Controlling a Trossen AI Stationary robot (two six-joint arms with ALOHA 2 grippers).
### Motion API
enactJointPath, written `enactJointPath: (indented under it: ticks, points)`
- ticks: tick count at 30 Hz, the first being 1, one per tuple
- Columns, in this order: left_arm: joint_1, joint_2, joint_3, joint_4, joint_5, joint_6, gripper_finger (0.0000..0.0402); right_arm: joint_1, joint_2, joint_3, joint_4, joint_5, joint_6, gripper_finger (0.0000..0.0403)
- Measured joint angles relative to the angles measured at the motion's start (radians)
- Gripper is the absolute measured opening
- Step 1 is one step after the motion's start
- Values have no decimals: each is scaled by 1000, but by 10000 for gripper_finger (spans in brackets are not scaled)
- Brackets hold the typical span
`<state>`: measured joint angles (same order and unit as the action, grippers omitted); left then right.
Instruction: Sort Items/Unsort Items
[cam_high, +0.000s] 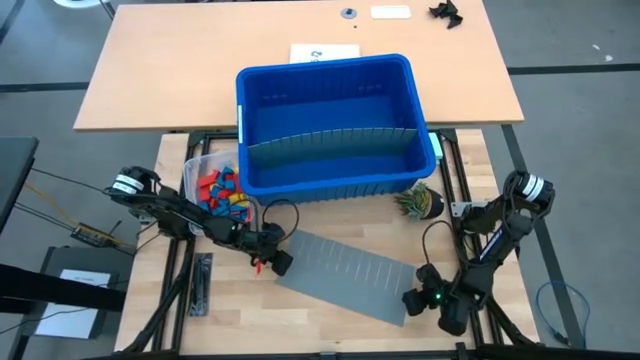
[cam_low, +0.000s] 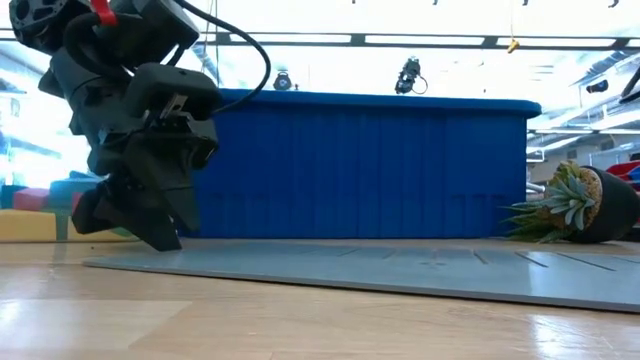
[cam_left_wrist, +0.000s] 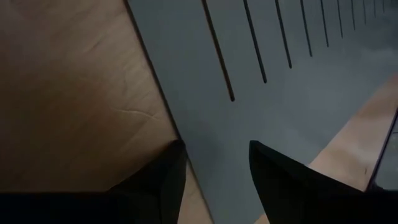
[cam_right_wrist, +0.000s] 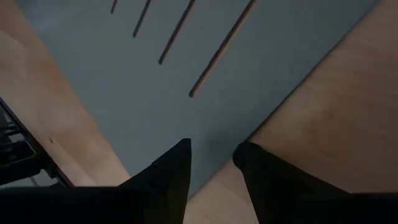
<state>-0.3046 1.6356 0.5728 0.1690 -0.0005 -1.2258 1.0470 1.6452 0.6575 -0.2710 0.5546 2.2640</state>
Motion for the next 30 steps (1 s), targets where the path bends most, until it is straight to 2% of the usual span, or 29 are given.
enactJointPath:
  ticks: [5,10,16,20,23,28,30]
  points:
    - [-1,-24,-4,24,-15,21,186,13,5,-2,8,60,11,150]
    - [-11,-69,-3,40,-59,48,186,45,19,-10,15,223,15,150]
    - [-12,-72,-2,27,-74,45,186,61,18,-12,21,268,9,150]
    - [-12,-72,2,33,-92,46,186,62,20,-12,49,336,4,144]
    - [-18,-77,9,74,-113,51,185,61,19,-13,80,382,-15,115]
    - [-44,-85,8,102,-138,92,185,67,14,-10,138,378,-57,24]
    - [-61,-91,24,72,-168,101,185,78,14,-10,161,391,-77,15]
